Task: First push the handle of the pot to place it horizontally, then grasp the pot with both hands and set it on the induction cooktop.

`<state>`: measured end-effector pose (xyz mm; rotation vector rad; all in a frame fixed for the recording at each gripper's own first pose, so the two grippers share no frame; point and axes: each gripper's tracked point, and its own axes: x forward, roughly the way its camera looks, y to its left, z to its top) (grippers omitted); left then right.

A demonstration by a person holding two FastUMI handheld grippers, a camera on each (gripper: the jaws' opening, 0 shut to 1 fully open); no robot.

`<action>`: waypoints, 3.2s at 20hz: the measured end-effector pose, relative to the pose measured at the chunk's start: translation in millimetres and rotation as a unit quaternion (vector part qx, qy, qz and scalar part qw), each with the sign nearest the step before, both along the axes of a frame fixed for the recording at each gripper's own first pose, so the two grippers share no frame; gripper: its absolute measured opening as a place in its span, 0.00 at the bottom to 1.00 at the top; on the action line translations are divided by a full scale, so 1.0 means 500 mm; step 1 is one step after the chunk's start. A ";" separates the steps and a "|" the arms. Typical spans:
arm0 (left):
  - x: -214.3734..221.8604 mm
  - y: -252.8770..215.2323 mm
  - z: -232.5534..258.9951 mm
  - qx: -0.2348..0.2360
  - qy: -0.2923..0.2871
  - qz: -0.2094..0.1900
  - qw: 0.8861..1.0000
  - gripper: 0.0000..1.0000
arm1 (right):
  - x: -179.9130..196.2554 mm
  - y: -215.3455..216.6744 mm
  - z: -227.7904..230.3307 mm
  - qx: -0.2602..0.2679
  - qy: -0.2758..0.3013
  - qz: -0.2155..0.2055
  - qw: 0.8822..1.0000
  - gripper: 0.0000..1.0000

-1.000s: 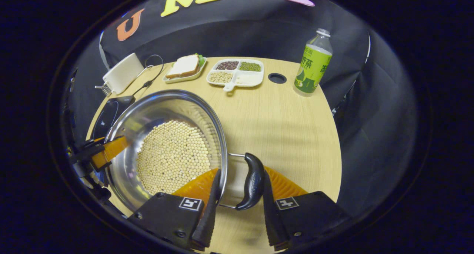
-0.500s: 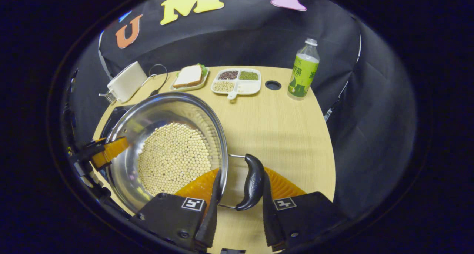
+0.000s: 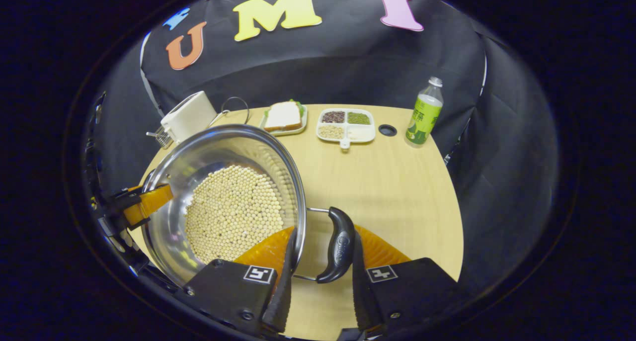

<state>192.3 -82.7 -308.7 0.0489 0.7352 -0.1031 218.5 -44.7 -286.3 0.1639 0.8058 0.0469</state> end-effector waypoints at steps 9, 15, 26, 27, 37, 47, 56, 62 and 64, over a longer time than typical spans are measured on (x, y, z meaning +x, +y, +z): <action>0.007 0.193 0.033 0.011 -0.012 -0.001 1.000 0.61 | 0.003 0.203 0.036 0.008 -0.008 0.001 1.000 0.51; 0.033 0.316 0.018 0.016 -0.007 0.005 1.000 0.61 | 0.038 0.331 0.036 0.010 -0.006 0.009 1.000 0.51; 0.123 0.407 -0.064 0.002 0.015 0.007 1.000 0.61 | 0.136 0.438 -0.002 -0.003 0.013 0.001 1.000 0.51; 0.126 0.411 -0.072 0.001 0.016 0.009 1.000 0.61 | 0.140 0.442 -0.007 -0.003 0.015 0.001 1.000 0.51; 0.143 0.417 -0.108 0.003 0.020 -0.011 1.000 0.61 | 0.143 0.449 -0.026 0.000 0.026 -0.024 0.999 0.52; 0.147 0.437 -0.083 0.004 -0.010 -0.012 1.000 0.70 | 0.143 0.430 -0.006 -0.002 -0.003 -0.022 1.000 0.72; 0.108 0.480 0.068 0.041 -0.106 0.010 0.993 0.97 | 0.089 0.360 0.138 -0.057 -0.114 -0.010 0.992 0.83; 0.024 0.454 0.165 0.043 -0.157 0.017 0.987 0.96 | 0.020 0.334 0.225 -0.072 -0.162 -0.001 0.984 0.83; -0.010 0.433 0.202 0.045 -0.173 0.014 0.984 0.97 | -0.007 0.315 0.255 -0.075 -0.179 -0.002 0.981 0.86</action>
